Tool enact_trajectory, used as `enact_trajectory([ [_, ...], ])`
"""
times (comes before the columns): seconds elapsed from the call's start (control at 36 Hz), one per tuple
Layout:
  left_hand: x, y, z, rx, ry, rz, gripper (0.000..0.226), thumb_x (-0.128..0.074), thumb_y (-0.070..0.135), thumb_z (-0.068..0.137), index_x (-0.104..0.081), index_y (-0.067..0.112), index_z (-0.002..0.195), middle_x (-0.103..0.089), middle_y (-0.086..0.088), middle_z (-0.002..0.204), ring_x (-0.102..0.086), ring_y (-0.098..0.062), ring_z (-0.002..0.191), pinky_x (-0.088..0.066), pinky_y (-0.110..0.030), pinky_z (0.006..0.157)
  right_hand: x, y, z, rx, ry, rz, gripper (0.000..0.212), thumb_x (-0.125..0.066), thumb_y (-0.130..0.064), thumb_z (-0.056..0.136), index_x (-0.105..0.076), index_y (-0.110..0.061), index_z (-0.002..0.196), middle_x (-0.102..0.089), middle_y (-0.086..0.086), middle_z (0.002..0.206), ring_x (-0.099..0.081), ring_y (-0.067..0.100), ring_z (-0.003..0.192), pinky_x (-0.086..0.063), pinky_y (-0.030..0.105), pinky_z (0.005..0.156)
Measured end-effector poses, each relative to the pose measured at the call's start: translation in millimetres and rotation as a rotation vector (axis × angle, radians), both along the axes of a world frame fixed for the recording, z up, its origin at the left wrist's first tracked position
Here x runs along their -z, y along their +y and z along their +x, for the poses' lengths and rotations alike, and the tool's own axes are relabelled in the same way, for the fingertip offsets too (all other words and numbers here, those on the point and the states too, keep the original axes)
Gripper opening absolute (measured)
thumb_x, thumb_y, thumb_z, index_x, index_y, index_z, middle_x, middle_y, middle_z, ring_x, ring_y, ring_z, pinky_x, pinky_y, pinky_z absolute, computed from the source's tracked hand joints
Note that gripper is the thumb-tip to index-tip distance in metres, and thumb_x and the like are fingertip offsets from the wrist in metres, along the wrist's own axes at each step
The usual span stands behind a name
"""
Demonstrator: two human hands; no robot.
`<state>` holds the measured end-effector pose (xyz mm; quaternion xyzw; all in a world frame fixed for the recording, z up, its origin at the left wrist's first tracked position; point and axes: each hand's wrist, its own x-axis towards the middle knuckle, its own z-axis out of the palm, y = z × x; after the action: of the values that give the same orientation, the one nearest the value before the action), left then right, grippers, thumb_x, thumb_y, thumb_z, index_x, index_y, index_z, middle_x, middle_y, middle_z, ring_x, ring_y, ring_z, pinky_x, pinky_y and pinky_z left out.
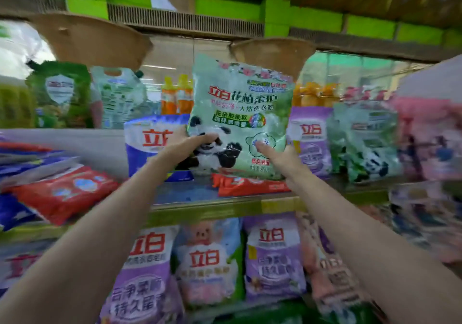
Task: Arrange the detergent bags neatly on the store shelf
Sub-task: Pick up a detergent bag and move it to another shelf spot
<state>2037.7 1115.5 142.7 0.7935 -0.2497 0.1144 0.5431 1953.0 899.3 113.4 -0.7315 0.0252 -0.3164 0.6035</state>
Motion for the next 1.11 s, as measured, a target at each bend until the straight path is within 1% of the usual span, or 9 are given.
enact_trajectory([
  [0.14,3.1,-78.3,-25.4,0.067,0.016,-0.012,0.034,-0.074,0.045,0.074,-0.064,0.013,0.082,-0.065,-0.008,0.077,-0.053,-0.014,0.066,-0.046,-0.03,0.07,-0.4,-66.6,-43.9,0.084,0.072,-0.026,0.087,-0.07,-0.048,0.077,-0.031,-0.005,0.142,-0.041,-0.002,0.13,-0.039,0.016,0.127,-0.035,0.029,0.096],
  [0.28,10.8,-144.8,-31.7,0.158,0.053,-0.022,0.08,-0.075,0.067,0.05,-0.062,0.017,0.111,-0.068,-0.002,0.105,-0.064,-0.021,0.096,-0.053,-0.037,0.088,2.9,-124.7,-66.2,0.171,0.104,-0.001,0.093,-0.068,-0.053,0.076,-0.027,-0.006,0.145,-0.04,0.003,0.143,-0.039,0.026,0.132,-0.037,0.033,0.093],
  [0.42,19.9,-208.0,-27.1,0.264,0.091,-0.07,0.033,-0.077,0.041,0.072,-0.06,0.021,0.093,-0.066,0.002,0.094,-0.062,-0.018,0.092,-0.049,-0.031,0.085,5.4,-177.4,-73.4,0.268,0.132,-0.065,0.091,-0.064,-0.049,0.082,-0.018,-0.004,0.147,-0.03,0.014,0.15,-0.043,0.031,0.128,-0.04,0.038,0.096],
  [0.56,26.8,-272.8,-21.7,0.367,0.117,-0.107,0.052,-0.072,0.036,0.079,-0.047,0.016,0.12,-0.059,0.002,0.109,-0.051,-0.014,0.098,-0.045,-0.019,0.076,1.0,-236.1,-75.7,0.317,0.168,-0.097,0.101,-0.064,-0.049,0.081,-0.007,-0.002,0.149,-0.017,0.016,0.156,-0.029,0.032,0.139,-0.028,0.042,0.11],
  [0.61,30.0,-298.6,-19.1,0.415,0.12,-0.074,0.06,-0.073,0.035,0.079,-0.041,0.016,0.126,-0.053,0.005,0.11,-0.049,-0.013,0.099,-0.043,-0.013,0.062,-0.2,-258.9,-79.0,0.335,0.178,-0.086,0.1,-0.066,-0.049,0.08,-0.009,-0.002,0.149,-0.02,0.016,0.155,-0.028,0.032,0.14,-0.028,0.042,0.111],
  [0.69,32.6,-334.2,-15.6,0.492,0.155,-0.008,0.088,-0.085,0.04,0.06,-0.039,0.015,0.131,-0.056,0.003,0.121,-0.054,-0.021,0.114,-0.049,-0.033,0.094,-0.6,-293.7,-81.6,0.369,0.185,-0.09,0.098,-0.071,-0.048,0.074,-0.022,-0.004,0.146,-0.032,0.014,0.151,-0.036,0.03,0.135,-0.031,0.042,0.111],
  [0.78,35.3,-369.1,-13.1,0.555,0.17,0.014,0.109,-0.09,0.046,0.044,-0.039,0.018,0.136,-0.055,0.001,0.13,-0.053,-0.021,0.12,-0.041,-0.042,0.106,0.0,-326.7,-84.5,0.342,0.189,-0.053,0.08,-0.073,-0.036,0.077,-0.035,-0.008,0.142,-0.046,0.003,0.139,-0.046,0.022,0.124,-0.034,0.033,0.101],
  [0.92,45.2,-432.5,-15.4,0.491,0.216,-0.042,0.093,-0.089,0.032,0.056,-0.039,0.013,0.132,-0.052,0.001,0.129,-0.049,-0.02,0.12,-0.037,-0.038,0.106,6.1,-387.7,-79.5,0.353,0.154,-0.028,0.075,-0.07,-0.026,0.082,-0.031,-0.004,0.143,-0.043,0.012,0.143,-0.041,0.029,0.131,-0.033,0.037,0.104],
  [1.11,71.8,-499.3,-10.4,0.403,0.263,-0.135,0.108,-0.094,0.044,0.028,-0.051,0.018,0.124,-0.066,0.001,0.115,-0.062,-0.02,0.106,-0.048,-0.043,0.098,8.9,-457.6,-67.9,0.267,0.212,-0.07,0.06,-0.074,-0.023,0.078,-0.048,-0.009,0.131,-0.056,0.004,0.124,-0.05,0.02,0.116,-0.036,0.031,0.1],
])
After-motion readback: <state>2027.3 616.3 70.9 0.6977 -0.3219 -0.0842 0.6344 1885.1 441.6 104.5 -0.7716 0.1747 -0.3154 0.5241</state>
